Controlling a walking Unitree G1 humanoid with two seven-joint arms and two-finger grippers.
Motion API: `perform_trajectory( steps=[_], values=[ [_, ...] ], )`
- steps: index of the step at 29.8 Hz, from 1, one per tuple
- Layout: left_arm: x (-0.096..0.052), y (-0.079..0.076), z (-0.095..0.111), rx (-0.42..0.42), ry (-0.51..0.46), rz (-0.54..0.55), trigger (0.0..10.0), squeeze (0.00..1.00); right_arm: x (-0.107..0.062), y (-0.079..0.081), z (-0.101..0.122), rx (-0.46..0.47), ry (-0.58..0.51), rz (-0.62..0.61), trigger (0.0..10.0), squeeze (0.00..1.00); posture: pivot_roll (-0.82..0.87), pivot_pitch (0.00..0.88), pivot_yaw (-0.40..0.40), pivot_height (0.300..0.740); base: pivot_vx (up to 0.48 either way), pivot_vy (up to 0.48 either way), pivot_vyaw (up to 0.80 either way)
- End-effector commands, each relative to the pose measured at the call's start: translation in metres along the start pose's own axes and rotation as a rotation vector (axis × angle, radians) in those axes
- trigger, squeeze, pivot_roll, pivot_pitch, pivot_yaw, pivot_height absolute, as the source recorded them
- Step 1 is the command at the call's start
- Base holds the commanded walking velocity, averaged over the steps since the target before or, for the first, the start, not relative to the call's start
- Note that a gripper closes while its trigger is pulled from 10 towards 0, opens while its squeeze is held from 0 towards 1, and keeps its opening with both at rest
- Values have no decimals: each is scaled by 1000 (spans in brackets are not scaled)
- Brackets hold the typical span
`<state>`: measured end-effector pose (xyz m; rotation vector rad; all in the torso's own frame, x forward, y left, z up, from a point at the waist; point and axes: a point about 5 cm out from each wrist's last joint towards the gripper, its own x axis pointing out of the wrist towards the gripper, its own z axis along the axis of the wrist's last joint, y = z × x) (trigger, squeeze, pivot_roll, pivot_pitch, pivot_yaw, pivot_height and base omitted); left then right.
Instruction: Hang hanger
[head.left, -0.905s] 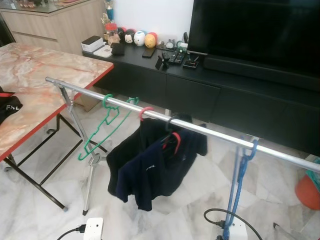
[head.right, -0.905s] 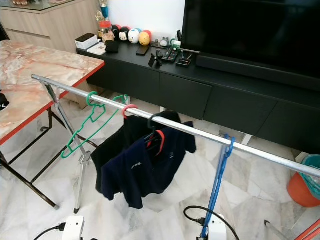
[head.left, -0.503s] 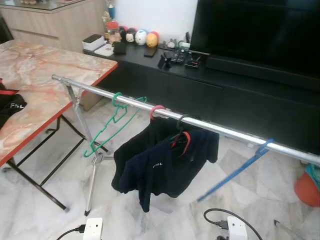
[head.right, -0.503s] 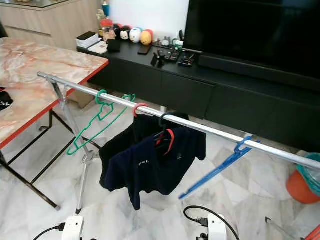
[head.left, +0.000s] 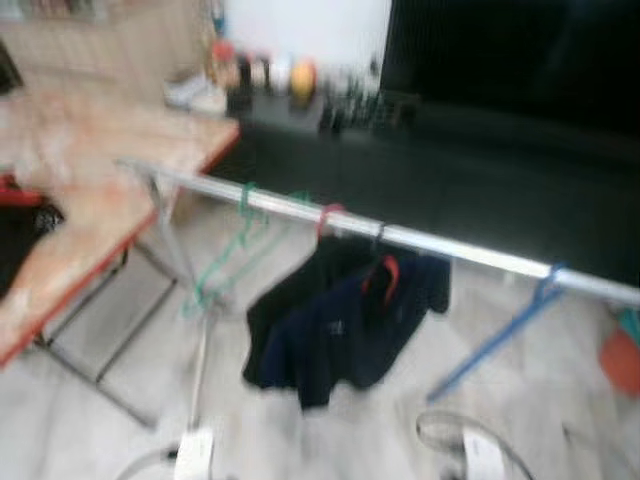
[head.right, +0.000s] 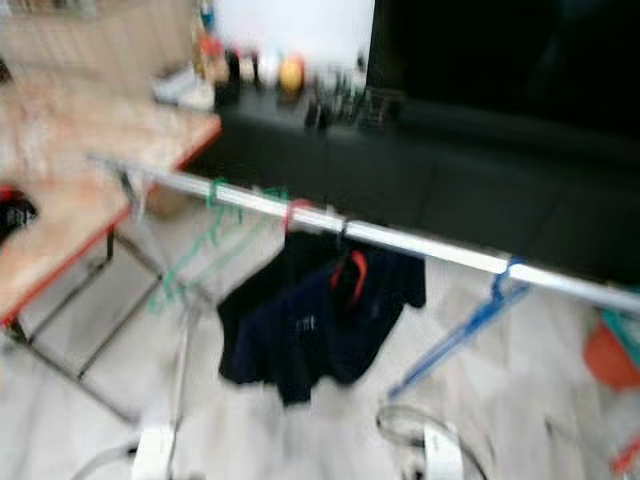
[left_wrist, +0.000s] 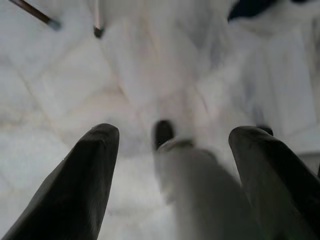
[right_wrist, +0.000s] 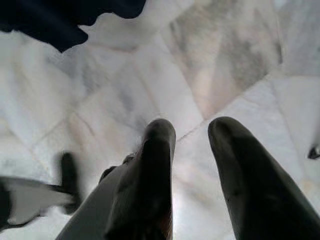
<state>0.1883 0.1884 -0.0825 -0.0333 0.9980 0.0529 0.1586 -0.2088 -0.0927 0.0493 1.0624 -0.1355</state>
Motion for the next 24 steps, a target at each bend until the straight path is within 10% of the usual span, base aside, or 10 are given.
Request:
perform_trajectory(
  steps=[1,24],
  values=[
    [-3,11,-16,-3,46,26,10000,0,0,6,-1,11,2,14,10000,0,-63,0,19,740,0,379,0],
    [-4,13,-17,20,51,27,10000,0,1,-1,8,53,-26,13,10000,0,-60,0,19,740,0,304,0]
  ],
)
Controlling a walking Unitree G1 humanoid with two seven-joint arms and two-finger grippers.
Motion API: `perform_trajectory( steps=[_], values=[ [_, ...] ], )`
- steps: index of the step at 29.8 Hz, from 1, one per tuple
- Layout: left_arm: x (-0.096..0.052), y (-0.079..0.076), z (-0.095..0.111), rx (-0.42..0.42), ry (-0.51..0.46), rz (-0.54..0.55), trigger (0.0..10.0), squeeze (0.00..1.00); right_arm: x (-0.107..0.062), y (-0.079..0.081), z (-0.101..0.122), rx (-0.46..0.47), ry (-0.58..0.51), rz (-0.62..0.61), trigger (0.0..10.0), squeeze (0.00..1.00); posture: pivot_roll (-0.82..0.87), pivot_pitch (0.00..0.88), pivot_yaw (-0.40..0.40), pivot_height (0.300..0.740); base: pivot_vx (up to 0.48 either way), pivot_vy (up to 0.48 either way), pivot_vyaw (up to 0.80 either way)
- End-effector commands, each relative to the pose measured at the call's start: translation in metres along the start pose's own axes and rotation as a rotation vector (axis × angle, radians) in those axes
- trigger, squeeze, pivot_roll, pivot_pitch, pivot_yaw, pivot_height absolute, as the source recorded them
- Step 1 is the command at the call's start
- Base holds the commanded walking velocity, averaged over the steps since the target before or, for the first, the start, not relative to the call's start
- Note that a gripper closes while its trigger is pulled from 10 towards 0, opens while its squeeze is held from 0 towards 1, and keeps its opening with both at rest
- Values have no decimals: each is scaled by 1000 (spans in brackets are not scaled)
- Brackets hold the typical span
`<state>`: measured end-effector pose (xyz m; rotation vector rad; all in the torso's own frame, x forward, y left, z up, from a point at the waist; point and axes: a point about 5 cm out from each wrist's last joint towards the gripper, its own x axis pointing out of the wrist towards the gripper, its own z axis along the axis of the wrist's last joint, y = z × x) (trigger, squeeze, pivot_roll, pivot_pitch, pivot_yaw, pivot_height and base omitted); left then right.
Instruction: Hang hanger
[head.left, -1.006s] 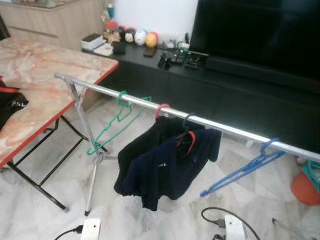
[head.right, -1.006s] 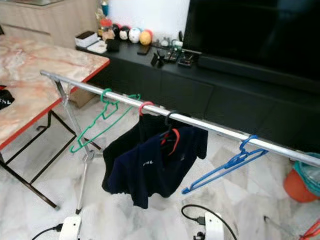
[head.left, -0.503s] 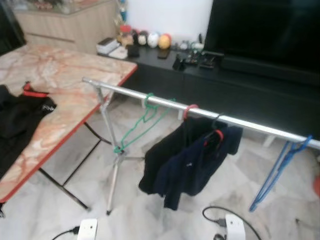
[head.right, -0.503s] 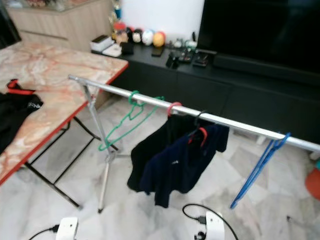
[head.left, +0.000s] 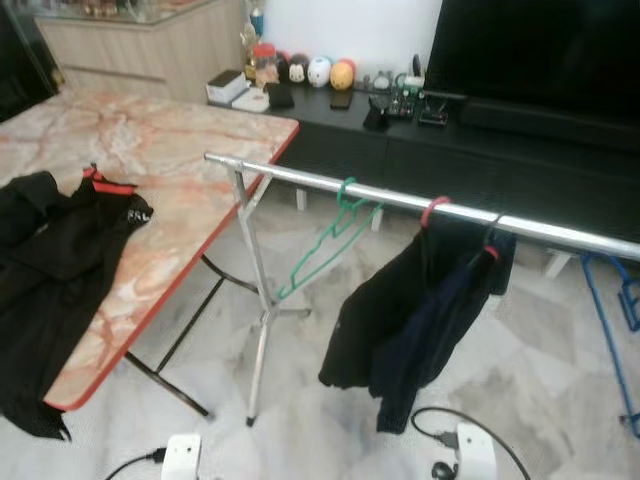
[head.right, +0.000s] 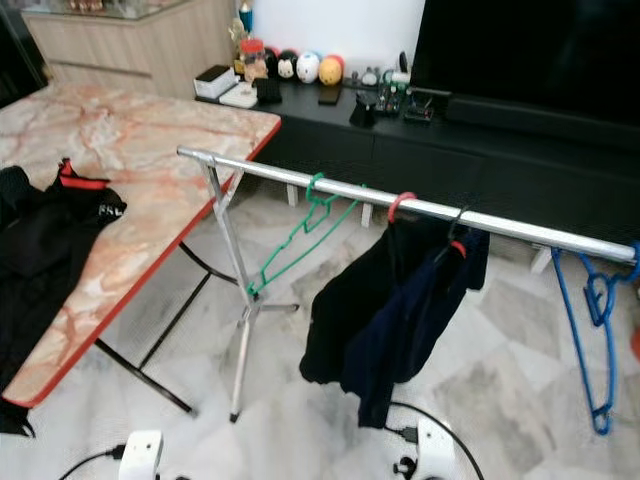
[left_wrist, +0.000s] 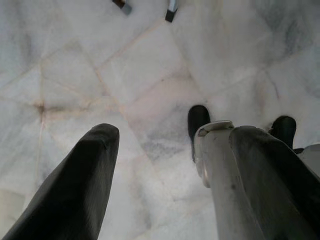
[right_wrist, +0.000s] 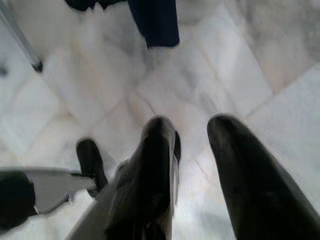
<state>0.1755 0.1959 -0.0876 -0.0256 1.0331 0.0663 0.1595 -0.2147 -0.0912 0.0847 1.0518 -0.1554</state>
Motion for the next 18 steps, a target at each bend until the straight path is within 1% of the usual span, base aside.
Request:
perform_trajectory(
  steps=[1,7,18],
  values=[
    [-1,5,-5,19,16,11,10000,0,1,5,6,14,-19,12,10000,0,-60,0,19,740,0,0,0],
    [-2,8,-6,24,18,12,10000,0,1,5,7,14,-29,9,10000,0,-60,0,19,740,0,0,0],
    [-2,8,-6,24,17,11,10000,0,1,7,7,11,-33,10,10000,0,-60,0,19,740,0,0,0]
  ],
)
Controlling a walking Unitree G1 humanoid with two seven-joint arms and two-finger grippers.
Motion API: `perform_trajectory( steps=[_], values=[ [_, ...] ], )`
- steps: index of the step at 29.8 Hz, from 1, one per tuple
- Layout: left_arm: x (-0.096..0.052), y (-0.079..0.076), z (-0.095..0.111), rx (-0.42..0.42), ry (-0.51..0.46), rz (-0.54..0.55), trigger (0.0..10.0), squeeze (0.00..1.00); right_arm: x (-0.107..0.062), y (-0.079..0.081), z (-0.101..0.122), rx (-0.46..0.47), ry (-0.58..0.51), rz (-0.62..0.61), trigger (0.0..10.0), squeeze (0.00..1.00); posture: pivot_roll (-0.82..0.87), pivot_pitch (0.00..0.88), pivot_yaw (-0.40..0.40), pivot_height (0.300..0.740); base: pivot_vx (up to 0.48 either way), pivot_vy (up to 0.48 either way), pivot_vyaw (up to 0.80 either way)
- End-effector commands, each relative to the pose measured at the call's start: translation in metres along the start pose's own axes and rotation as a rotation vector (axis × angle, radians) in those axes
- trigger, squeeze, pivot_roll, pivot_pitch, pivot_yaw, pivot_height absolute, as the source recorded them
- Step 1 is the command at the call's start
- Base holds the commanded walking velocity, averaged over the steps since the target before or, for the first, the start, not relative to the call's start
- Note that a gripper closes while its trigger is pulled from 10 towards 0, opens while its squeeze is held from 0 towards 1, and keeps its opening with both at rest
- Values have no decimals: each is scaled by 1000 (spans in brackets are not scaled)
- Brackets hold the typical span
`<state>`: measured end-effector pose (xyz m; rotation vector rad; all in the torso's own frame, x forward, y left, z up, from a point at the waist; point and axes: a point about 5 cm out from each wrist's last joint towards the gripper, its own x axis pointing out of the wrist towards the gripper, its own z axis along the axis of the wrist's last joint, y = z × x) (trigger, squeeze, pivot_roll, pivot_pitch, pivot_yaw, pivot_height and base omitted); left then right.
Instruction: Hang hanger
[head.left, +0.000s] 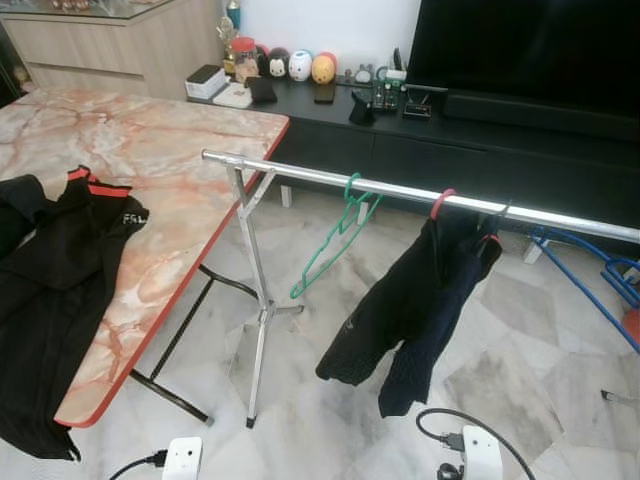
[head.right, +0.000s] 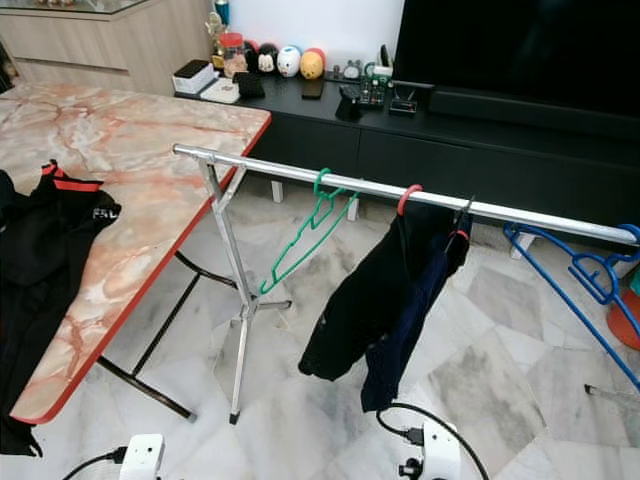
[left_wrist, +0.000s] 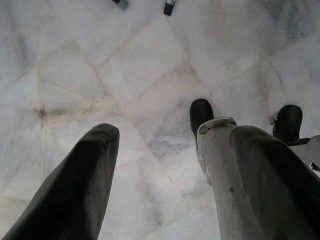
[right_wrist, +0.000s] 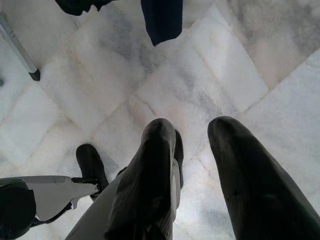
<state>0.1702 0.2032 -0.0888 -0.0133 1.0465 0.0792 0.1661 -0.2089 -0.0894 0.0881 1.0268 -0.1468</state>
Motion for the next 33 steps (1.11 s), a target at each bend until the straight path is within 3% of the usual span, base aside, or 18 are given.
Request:
perform_trajectory(
  steps=[1,33],
  values=[
    [0,0,-2,20,4,-5,10000,0,0,0,1,10,-9,-1,10000,0,-60,0,19,740,0,0,0],
    [0,0,-2,20,4,-5,10000,0,0,0,1,10,-9,-1,10000,0,-60,0,19,740,0,0,0]
  ],
)
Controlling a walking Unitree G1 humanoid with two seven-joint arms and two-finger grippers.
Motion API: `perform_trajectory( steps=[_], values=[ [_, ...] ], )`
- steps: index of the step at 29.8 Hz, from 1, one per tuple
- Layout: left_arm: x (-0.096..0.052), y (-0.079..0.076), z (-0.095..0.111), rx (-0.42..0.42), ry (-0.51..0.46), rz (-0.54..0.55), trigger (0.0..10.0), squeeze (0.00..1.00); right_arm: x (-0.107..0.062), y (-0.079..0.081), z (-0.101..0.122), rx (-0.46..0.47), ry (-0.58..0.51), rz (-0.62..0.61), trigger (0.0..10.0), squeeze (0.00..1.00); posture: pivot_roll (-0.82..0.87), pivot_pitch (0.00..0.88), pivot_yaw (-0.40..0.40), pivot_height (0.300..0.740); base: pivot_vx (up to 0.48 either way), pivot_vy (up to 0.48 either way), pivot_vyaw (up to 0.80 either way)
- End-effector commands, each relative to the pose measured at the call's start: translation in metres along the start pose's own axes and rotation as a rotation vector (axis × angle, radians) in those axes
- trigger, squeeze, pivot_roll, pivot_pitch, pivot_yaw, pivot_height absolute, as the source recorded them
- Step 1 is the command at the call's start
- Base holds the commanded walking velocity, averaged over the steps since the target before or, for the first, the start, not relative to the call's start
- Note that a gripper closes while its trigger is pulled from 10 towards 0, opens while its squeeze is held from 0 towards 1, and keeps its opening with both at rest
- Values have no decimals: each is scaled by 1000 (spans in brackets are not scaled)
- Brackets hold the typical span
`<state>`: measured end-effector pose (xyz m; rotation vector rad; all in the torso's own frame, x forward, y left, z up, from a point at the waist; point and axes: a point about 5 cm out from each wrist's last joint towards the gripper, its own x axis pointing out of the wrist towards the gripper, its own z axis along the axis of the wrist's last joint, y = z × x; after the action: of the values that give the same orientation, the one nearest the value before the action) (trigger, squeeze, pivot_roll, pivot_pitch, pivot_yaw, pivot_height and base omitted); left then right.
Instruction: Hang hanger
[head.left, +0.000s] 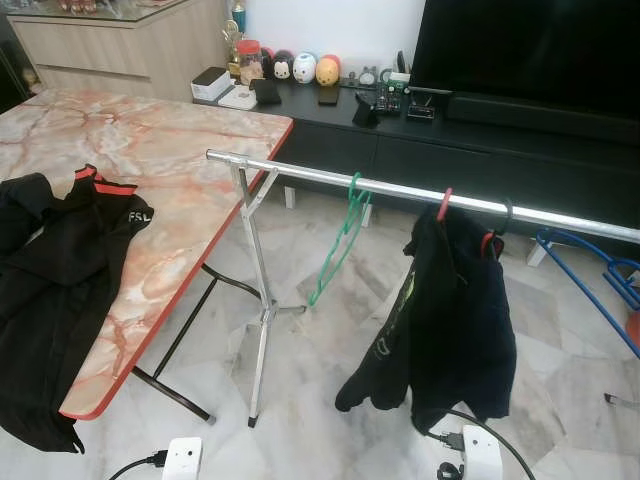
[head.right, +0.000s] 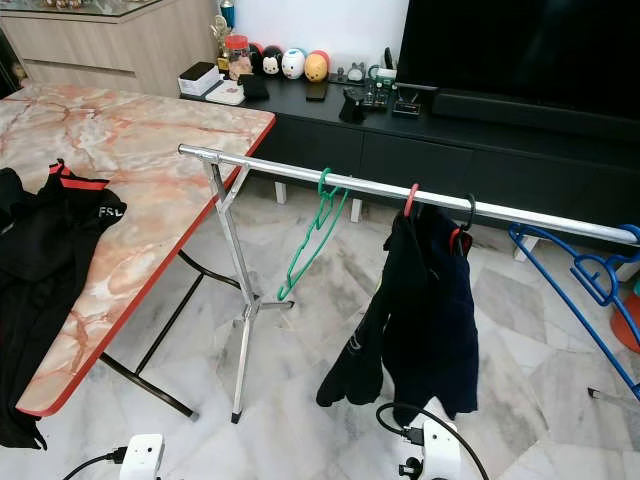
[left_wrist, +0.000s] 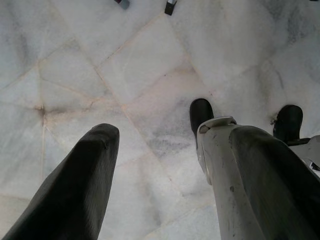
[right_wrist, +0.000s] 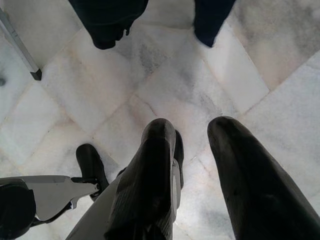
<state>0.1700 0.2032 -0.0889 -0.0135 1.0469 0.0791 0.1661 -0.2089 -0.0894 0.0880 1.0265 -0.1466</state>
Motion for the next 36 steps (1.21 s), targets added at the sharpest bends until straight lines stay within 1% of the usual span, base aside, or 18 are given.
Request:
perform_trajectory(
  steps=[1,19,20,21,22,23,28,31,36],
  values=[
    [0,0,-1,20,4,-5,10000,0,0,0,1,10,-9,-1,10000,0,-60,0,19,740,0,0,0],
    [0,0,-1,20,4,-5,10000,0,0,0,1,10,-9,-1,10000,0,-60,0,19,740,0,0,0],
    [0,-3,2,13,-9,-8,10000,0,0,0,3,50,-23,-3,10000,0,-59,0,30,740,0,0,0],
    [0,-3,2,13,-9,-8,10000,0,0,0,3,50,-23,-3,10000,0,-59,0,30,740,0,0,0],
    [1,-7,6,2,-24,-10,10000,0,0,-2,5,94,-44,-8,10000,0,-61,0,30,740,0,0,0],
    [1,-9,8,-1,-30,-11,10000,0,0,-2,7,104,-51,-10,10000,0,-61,0,30,740,0,0,0],
    [2,-10,13,-6,-39,-13,10000,0,0,-1,8,104,-54,-11,10000,0,-60,0,30,740,0,0,0],
    [2,-5,12,-9,-41,-9,10000,0,0,0,9,107,-57,-10,10000,0,-60,0,29,740,0,0,0],
    [1,-3,13,-12,-46,-6,10000,0,1,1,11,113,-65,-7,10000,0,-61,0,30,740,0,0,0]
  ],
)
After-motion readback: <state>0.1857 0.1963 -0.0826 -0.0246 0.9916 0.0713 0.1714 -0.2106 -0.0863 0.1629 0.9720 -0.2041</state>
